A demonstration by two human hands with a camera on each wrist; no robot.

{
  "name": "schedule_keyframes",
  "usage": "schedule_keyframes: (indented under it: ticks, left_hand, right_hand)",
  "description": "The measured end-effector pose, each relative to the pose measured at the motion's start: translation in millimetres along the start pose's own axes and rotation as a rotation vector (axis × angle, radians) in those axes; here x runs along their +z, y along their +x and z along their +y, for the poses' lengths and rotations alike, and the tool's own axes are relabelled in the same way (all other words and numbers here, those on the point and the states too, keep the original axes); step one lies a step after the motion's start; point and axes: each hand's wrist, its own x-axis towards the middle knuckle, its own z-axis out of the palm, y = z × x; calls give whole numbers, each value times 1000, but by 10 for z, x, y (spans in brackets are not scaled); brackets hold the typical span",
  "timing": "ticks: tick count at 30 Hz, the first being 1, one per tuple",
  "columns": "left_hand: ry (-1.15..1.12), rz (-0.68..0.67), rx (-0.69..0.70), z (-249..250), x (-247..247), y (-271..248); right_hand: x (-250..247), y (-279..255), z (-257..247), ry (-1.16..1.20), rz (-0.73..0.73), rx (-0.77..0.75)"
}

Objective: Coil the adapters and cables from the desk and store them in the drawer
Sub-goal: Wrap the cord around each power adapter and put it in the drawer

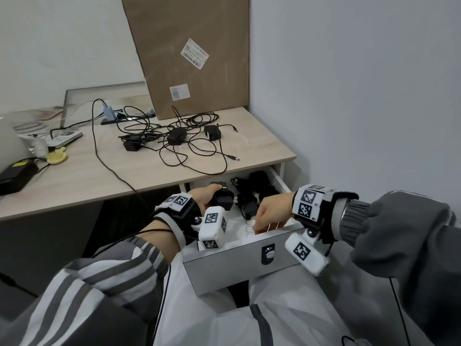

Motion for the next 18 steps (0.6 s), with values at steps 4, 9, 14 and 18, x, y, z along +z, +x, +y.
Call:
schedule_keyframes:
  ticks: [4,9,14,18]
  left_hand:
    - [130,59,-5,-43,38,432]
    - [94,43,8,-13,205,588]
    - [5,92,40,-69,264,876]
    - [-42,96,29,-87,288,997]
  right_hand:
    - [-43,52,25,-2,-17,-7]
    - [-76,70,40,5,-101,-14]
    - [-35,84,46,2,-193,-20]
    - [-43,85,56,13,-232,-32]
